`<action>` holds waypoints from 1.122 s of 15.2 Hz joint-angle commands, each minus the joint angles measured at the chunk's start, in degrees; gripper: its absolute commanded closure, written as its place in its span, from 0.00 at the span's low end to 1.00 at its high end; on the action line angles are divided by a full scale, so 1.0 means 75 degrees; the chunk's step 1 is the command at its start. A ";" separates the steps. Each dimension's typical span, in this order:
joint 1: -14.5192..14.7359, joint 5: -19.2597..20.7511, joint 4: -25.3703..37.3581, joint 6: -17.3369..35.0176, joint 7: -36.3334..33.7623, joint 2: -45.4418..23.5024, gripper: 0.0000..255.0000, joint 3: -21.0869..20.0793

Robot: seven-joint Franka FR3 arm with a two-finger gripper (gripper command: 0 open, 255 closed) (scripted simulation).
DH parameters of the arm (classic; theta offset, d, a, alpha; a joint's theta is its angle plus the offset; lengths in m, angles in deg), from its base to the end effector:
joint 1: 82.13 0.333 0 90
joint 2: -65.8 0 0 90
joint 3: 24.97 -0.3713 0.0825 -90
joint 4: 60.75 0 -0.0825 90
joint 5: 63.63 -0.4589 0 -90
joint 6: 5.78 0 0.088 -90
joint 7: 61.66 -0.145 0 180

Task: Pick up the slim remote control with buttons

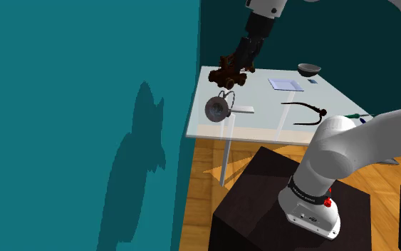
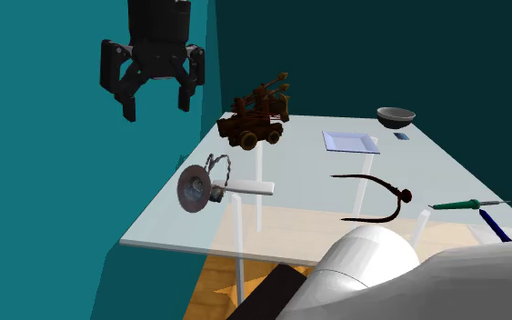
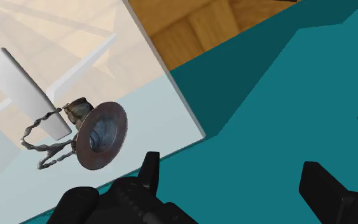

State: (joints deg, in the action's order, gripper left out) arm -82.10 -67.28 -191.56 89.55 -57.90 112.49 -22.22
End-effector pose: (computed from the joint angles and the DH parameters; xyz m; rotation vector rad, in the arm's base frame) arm 0.3488 -0.0138 0.6519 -3.0372 -0.0457 -0.3044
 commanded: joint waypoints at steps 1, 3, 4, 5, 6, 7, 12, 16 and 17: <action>0.0000 0.0000 0.0000 0.0000 0.0000 0.0000 0.00 0.0000; -0.0006 0.0180 -0.0276 0.0255 0.0464 -0.0084 0.00 0.0276; -0.0011 0.0271 -0.0400 0.0386 0.0695 -0.0144 0.00 0.0415; -0.0015 0.0363 -0.0514 0.0521 0.0925 -0.0214 0.00 0.0557; -0.0021 0.0453 -0.0617 0.0659 0.1156 -0.0296 0.00 0.0699; -0.0028 0.0544 -0.0711 0.0801 0.1387 -0.0390 0.00 0.0842; -0.0051 0.0965 -0.1022 0.1550 0.2535 -0.1038 0.00 0.1569; -0.0028 0.1227 -0.1079 0.2189 0.3455 -0.1764 0.00 0.2166; -0.0015 0.1275 -0.1066 0.2351 0.3688 -0.1974 0.00 0.2316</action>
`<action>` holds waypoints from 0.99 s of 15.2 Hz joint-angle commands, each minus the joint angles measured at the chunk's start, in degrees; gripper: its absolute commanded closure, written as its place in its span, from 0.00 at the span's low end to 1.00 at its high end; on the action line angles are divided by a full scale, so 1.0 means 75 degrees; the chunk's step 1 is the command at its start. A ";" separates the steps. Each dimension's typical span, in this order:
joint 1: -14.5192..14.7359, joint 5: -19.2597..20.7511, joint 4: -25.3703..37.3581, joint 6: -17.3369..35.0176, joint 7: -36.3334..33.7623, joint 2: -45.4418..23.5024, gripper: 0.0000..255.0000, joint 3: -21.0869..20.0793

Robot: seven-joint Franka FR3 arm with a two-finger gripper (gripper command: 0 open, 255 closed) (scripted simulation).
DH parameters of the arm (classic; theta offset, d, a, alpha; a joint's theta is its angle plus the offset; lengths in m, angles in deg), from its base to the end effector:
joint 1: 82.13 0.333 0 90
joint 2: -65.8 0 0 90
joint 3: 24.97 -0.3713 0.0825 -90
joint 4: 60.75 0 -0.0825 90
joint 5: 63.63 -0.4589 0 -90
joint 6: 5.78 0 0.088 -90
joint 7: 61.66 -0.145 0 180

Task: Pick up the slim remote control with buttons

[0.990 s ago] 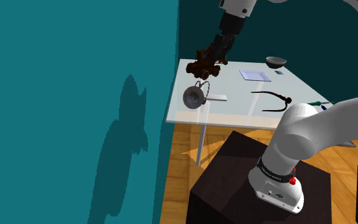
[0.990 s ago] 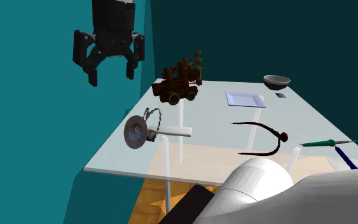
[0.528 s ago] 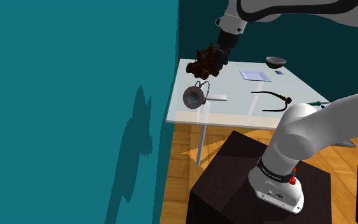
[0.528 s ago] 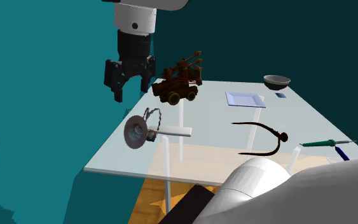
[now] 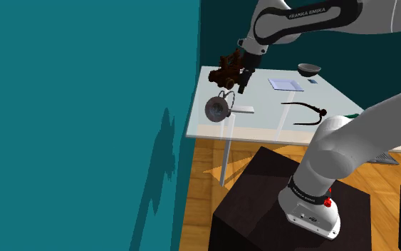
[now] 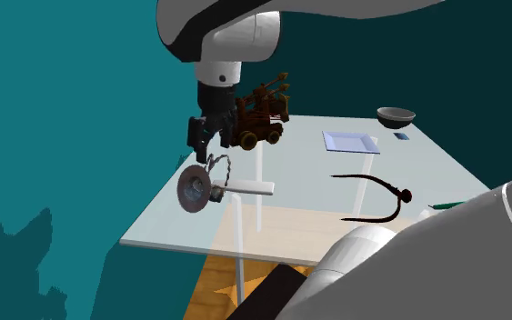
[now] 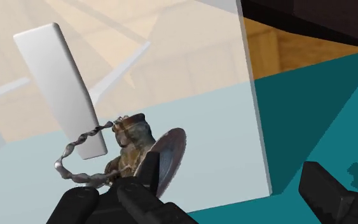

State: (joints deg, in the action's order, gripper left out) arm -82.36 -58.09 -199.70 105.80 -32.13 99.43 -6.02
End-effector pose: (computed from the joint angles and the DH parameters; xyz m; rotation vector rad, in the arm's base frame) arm 0.4069 -0.1597 0.4966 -3.0623 -0.3957 -0.1766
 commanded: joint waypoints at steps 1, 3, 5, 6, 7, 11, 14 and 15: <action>0.0036 0.0088 0.0042 0.0349 0.0486 -0.0453 0.00 0.0306; 0.0078 0.0133 0.0122 0.0673 0.0964 -0.0924 0.00 0.0605; 0.0134 0.0127 0.0244 0.0994 0.1457 -0.1435 0.00 0.0901; 0.0168 0.0103 0.0321 0.1151 0.1710 -0.1705 0.00 0.1048; 0.0201 0.0061 0.0408 0.1305 0.1971 -0.1986 0.00 0.1191; 0.0333 -0.0299 0.0862 0.1875 0.3088 -0.3203 0.00 0.1719; 0.0355 -0.0784 0.1313 0.2227 0.4012 -0.4212 0.00 0.1998; 0.0332 -0.0978 0.1485 0.2324 0.4329 -0.4561 0.00 0.2054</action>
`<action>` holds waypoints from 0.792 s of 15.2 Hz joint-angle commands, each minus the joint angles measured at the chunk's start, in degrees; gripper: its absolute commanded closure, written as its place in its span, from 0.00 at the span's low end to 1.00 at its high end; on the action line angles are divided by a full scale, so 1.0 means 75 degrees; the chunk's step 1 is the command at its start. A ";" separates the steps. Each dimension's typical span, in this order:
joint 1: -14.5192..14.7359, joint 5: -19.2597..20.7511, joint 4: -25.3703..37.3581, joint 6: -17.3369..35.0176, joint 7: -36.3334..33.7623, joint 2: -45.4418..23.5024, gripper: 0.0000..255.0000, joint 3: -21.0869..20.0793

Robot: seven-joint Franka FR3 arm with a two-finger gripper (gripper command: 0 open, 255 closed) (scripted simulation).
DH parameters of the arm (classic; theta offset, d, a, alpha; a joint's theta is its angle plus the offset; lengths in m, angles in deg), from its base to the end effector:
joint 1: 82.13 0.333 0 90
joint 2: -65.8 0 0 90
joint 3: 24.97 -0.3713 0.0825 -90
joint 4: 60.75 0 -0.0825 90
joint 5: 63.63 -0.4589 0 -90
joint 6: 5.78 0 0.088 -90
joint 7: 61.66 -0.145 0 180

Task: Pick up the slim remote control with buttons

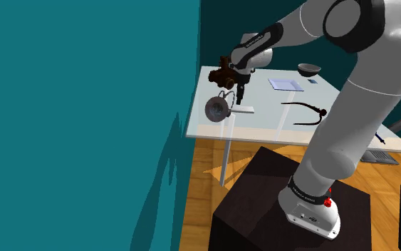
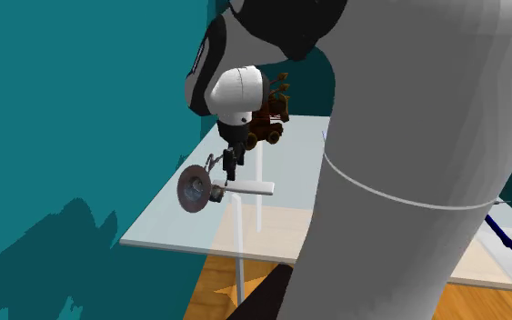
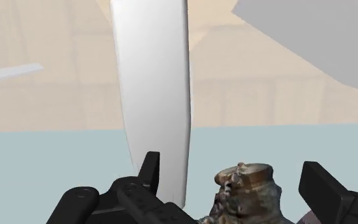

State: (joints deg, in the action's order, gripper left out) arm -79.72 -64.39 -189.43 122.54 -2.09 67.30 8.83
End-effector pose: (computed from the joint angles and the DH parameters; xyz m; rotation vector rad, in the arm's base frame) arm 0.4947 -0.3011 0.3490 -3.0435 -0.7508 -0.0449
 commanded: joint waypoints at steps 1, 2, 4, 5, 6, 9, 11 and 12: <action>-0.0065 -0.0341 0.0300 0.0177 0.0641 -0.0628 0.00 0.0105; -0.0127 -0.0548 0.0494 0.0252 0.0953 -0.0981 0.00 0.0116; -0.0308 -0.0949 0.0915 0.0367 0.1546 -0.1681 0.00 0.0073; -0.0405 -0.1091 0.1092 0.0402 0.1761 -0.1950 0.00 0.0026; -0.0435 -0.1145 0.1062 0.0489 0.1797 -0.2018 0.00 -0.0007; -0.0498 -0.1328 0.0984 0.0746 0.1918 -0.2237 0.00 -0.0083; -0.0542 -0.1455 0.0941 0.0914 0.2003 -0.2388 0.00 -0.0139; -0.0566 -0.1520 0.0923 0.0997 0.2046 -0.2465 0.00 -0.0169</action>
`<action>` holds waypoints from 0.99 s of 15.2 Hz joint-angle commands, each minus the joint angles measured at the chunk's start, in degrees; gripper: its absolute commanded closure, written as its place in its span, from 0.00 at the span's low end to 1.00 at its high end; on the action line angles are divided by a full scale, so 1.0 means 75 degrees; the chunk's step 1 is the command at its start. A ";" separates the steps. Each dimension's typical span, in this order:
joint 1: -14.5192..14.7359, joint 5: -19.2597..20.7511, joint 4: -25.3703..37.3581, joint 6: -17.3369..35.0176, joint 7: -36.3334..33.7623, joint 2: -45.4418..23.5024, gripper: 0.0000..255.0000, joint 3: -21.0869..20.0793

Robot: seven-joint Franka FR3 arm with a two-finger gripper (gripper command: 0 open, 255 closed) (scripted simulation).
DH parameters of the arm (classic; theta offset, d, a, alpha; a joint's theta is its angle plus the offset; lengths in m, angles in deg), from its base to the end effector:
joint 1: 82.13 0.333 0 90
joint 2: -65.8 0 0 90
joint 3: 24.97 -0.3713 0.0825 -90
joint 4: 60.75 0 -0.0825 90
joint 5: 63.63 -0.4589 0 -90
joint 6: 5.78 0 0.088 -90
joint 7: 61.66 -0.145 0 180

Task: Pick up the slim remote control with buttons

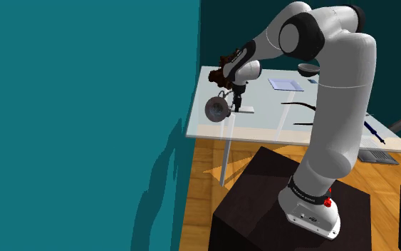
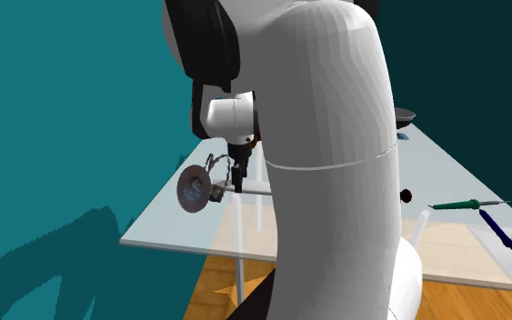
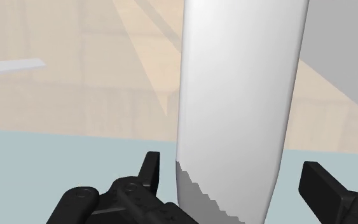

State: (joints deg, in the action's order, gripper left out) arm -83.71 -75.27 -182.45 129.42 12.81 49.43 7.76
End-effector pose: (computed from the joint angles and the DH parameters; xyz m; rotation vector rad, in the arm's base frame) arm 0.5308 -0.3520 0.2583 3.0035 0.8881 -0.0086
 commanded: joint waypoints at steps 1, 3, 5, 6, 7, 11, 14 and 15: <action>-0.0048 -0.0107 -0.0019 0.0127 0.0084 -0.0127 0.00 -0.0045; -0.0041 -0.0095 -0.0024 0.0119 0.0072 -0.0111 1.00 -0.0041; -0.0042 -0.0096 -0.0024 0.0120 0.0074 -0.0112 1.00 -0.0041; -0.0042 -0.0096 -0.0024 0.0120 0.0074 -0.0112 1.00 -0.0041; -0.0040 -0.0095 -0.0025 0.0119 0.0072 -0.0111 1.00 -0.0041; -0.0040 -0.0095 -0.0027 0.0121 0.0072 -0.0110 1.00 -0.0041; 0.0000 0.0023 0.0018 -0.0039 -0.0002 0.0027 1.00 0.0016; 0.0024 0.0086 0.0040 -0.0123 -0.0044 0.0102 1.00 0.0045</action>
State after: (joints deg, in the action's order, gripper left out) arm -83.70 -75.08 -182.22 129.03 12.75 49.63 7.89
